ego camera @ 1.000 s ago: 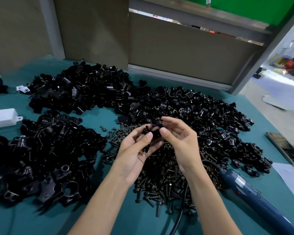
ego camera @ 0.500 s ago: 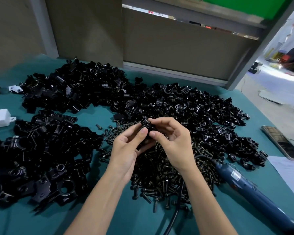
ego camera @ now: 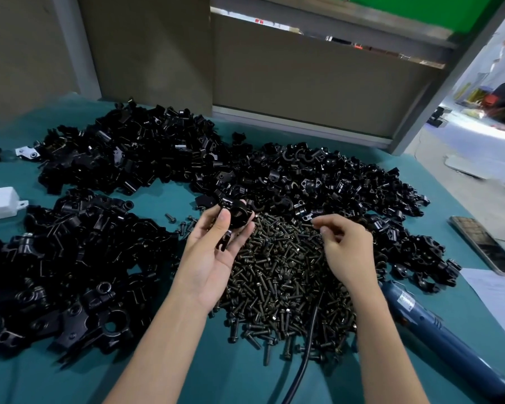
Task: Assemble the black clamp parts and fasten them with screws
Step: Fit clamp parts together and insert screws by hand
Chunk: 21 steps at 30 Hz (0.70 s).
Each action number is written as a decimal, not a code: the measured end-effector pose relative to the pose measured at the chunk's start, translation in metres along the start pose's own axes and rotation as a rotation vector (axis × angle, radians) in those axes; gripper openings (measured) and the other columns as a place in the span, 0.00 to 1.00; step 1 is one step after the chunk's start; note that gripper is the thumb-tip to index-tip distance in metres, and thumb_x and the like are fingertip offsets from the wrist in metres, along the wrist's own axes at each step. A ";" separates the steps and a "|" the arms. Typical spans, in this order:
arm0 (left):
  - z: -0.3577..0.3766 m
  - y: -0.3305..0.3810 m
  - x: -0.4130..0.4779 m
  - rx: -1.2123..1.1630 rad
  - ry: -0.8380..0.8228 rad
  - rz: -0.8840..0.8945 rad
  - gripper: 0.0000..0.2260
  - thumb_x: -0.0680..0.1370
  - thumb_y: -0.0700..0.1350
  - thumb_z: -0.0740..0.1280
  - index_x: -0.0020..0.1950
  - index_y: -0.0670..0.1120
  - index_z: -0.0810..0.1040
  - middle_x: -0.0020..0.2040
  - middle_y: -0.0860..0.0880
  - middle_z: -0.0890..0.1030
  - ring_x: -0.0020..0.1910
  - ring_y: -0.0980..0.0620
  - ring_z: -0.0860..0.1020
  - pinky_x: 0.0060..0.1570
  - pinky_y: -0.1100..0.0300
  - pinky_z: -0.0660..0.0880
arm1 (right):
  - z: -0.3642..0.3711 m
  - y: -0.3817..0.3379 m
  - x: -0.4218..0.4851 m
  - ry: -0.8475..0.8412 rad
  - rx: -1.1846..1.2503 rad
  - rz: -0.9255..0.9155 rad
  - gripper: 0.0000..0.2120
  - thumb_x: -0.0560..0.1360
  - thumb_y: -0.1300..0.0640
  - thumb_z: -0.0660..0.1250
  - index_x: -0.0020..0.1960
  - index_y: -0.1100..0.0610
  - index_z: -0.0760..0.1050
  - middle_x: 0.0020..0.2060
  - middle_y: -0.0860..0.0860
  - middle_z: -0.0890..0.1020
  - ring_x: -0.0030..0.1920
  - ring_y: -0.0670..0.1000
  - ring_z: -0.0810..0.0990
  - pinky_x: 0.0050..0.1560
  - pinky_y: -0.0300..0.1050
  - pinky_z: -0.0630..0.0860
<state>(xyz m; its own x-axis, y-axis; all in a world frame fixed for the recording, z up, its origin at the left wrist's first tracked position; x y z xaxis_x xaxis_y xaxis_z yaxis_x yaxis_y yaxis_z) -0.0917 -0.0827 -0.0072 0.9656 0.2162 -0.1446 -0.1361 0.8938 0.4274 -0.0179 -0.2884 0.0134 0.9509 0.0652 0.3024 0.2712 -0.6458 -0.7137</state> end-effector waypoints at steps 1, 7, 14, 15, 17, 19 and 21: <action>0.000 0.000 0.000 -0.001 0.004 -0.001 0.09 0.73 0.39 0.70 0.53 0.41 0.77 0.62 0.37 0.82 0.58 0.39 0.83 0.48 0.55 0.82 | 0.001 -0.001 0.000 -0.011 -0.045 -0.010 0.12 0.79 0.66 0.66 0.50 0.50 0.83 0.39 0.40 0.81 0.30 0.37 0.77 0.29 0.30 0.71; 0.000 -0.001 -0.001 0.060 0.010 0.009 0.12 0.73 0.40 0.70 0.56 0.40 0.77 0.62 0.36 0.81 0.56 0.41 0.83 0.48 0.56 0.82 | 0.012 -0.012 0.003 -0.117 -0.258 -0.041 0.08 0.75 0.52 0.74 0.51 0.55 0.84 0.47 0.50 0.82 0.53 0.54 0.78 0.56 0.51 0.76; 0.000 -0.002 0.000 0.107 -0.001 0.009 0.13 0.72 0.41 0.71 0.56 0.39 0.77 0.60 0.37 0.82 0.56 0.41 0.83 0.48 0.56 0.82 | 0.019 -0.025 0.006 -0.114 -0.463 -0.030 0.06 0.75 0.56 0.71 0.40 0.54 0.83 0.38 0.48 0.83 0.51 0.53 0.77 0.45 0.48 0.78; 0.000 -0.003 0.000 0.116 -0.005 0.010 0.13 0.72 0.41 0.71 0.55 0.40 0.78 0.59 0.38 0.83 0.55 0.42 0.84 0.48 0.56 0.82 | 0.020 -0.026 0.004 -0.103 -0.497 -0.055 0.06 0.76 0.56 0.70 0.41 0.53 0.83 0.38 0.48 0.83 0.51 0.53 0.77 0.46 0.48 0.77; -0.001 -0.003 0.001 0.133 -0.015 0.013 0.12 0.72 0.42 0.71 0.54 0.40 0.78 0.56 0.39 0.84 0.54 0.43 0.84 0.48 0.56 0.82 | 0.021 -0.029 0.001 -0.065 -0.453 -0.117 0.06 0.78 0.57 0.68 0.46 0.53 0.83 0.37 0.49 0.83 0.45 0.53 0.77 0.43 0.50 0.78; -0.002 -0.004 0.002 0.159 -0.023 0.015 0.12 0.72 0.42 0.71 0.54 0.40 0.78 0.55 0.40 0.84 0.55 0.44 0.84 0.49 0.56 0.82 | 0.019 -0.034 -0.002 -0.012 -0.171 -0.169 0.04 0.80 0.58 0.66 0.50 0.56 0.80 0.36 0.49 0.82 0.36 0.52 0.80 0.38 0.50 0.79; -0.002 -0.006 0.002 0.179 -0.033 0.016 0.11 0.73 0.43 0.71 0.53 0.40 0.79 0.55 0.41 0.84 0.55 0.45 0.83 0.50 0.56 0.81 | 0.017 -0.044 -0.004 0.034 0.106 -0.239 0.03 0.80 0.63 0.66 0.50 0.57 0.78 0.38 0.49 0.82 0.35 0.48 0.82 0.38 0.44 0.80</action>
<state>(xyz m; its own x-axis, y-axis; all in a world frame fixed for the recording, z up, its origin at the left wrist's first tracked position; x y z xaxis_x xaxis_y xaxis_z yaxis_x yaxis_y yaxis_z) -0.0895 -0.0866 -0.0114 0.9708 0.2140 -0.1084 -0.1125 0.8053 0.5822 -0.0312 -0.2474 0.0330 0.8530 0.1795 0.4901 0.5033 -0.5319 -0.6811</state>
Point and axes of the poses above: each hand's wrist, its own x-axis towards the middle knuckle, its own z-axis out of the palm, y = z × x, the point moved 2 cm from there along x, towards the middle knuckle
